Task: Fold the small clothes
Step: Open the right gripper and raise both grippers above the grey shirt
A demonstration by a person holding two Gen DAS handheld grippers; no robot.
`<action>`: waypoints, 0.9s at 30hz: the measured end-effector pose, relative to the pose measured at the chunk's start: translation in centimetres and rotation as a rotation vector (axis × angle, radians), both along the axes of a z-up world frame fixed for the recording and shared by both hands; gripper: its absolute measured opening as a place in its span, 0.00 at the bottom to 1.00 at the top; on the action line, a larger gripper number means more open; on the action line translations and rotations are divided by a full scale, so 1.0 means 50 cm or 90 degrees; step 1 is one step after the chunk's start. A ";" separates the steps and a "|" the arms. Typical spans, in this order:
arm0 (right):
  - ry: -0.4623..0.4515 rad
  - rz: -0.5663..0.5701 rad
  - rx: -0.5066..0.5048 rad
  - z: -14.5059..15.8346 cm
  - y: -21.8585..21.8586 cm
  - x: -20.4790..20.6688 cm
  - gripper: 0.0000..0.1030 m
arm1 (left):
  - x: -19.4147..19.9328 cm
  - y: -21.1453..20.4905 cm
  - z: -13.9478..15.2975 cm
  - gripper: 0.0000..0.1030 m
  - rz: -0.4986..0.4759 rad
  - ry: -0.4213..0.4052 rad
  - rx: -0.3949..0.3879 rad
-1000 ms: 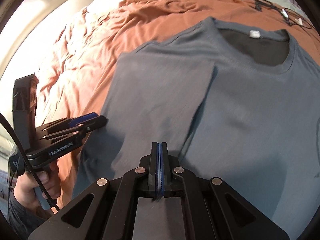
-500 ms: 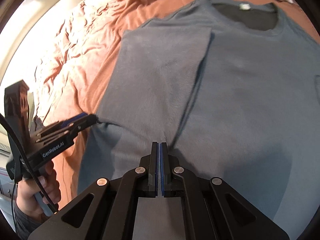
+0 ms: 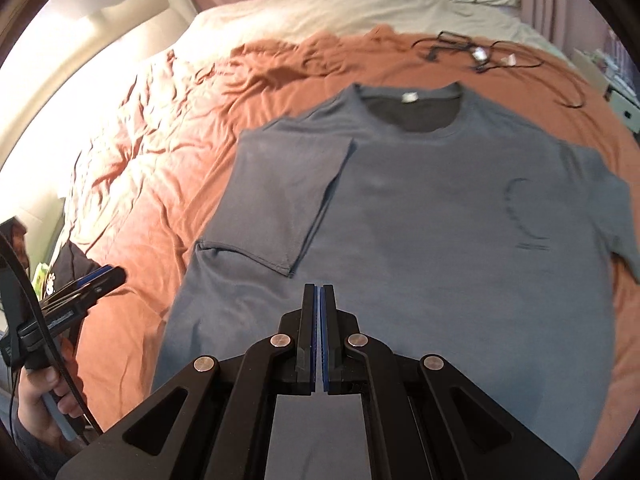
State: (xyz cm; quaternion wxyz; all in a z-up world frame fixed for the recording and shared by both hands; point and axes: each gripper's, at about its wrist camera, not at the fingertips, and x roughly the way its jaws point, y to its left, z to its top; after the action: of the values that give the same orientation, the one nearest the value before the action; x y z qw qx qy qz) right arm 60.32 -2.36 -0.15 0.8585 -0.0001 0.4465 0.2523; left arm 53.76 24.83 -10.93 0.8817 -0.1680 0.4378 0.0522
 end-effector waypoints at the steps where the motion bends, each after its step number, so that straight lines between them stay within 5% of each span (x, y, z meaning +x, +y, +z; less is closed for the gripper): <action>1: -0.007 -0.005 0.000 0.011 -0.006 -0.012 0.00 | -0.013 -0.005 0.017 0.70 0.002 -0.013 0.002; 6: -0.039 -0.035 -0.004 0.065 -0.056 -0.081 0.04 | -0.060 -0.035 0.078 0.98 0.004 -0.058 0.017; 7: -0.047 -0.042 -0.007 0.075 -0.065 -0.098 0.34 | -0.068 -0.043 0.088 1.00 0.003 -0.064 0.022; 8: -0.055 -0.045 -0.008 0.082 -0.072 -0.110 0.87 | -0.076 -0.053 0.099 1.00 -0.001 -0.067 0.026; 9: -0.063 -0.047 -0.004 0.090 -0.081 -0.127 1.00 | -0.084 -0.059 0.104 1.00 -0.004 -0.066 0.029; 27: -0.108 -0.113 0.039 0.159 -0.318 -0.328 1.00 | -0.219 -0.214 0.191 1.00 -0.048 -0.093 0.040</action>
State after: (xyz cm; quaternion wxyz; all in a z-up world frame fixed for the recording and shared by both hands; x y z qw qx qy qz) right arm 43.94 -18.27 7.82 0.9119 0.0445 0.3622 0.1880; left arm 42.79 14.15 -1.37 0.9176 -0.1268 0.3761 0.0204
